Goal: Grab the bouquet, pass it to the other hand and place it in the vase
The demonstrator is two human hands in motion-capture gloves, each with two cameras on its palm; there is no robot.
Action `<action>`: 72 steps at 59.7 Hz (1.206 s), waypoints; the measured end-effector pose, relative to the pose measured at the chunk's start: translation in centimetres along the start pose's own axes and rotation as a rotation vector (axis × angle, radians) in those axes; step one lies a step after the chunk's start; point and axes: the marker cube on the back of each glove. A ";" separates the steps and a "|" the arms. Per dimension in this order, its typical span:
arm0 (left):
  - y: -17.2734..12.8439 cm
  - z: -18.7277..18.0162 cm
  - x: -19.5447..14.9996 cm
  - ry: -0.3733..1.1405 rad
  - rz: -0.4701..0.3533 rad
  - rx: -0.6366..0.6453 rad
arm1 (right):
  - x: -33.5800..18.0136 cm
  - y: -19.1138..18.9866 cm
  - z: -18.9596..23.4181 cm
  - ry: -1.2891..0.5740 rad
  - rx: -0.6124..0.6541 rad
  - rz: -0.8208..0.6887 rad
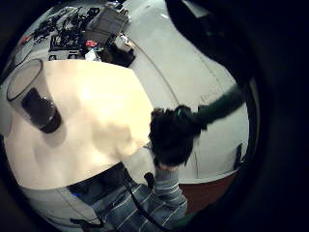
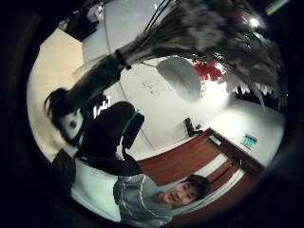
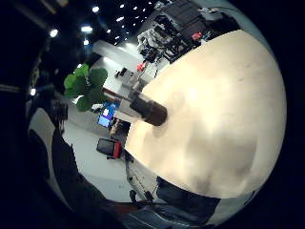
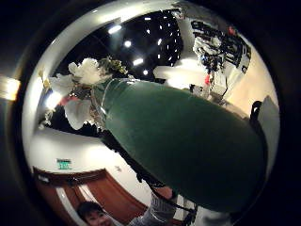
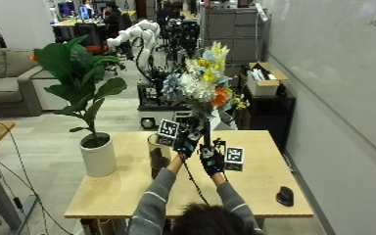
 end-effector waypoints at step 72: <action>-9.1 -13.3 4.9 -0.268 0.063 0.717 | 9.4 3.8 -5.4 0.329 -0.261 -0.006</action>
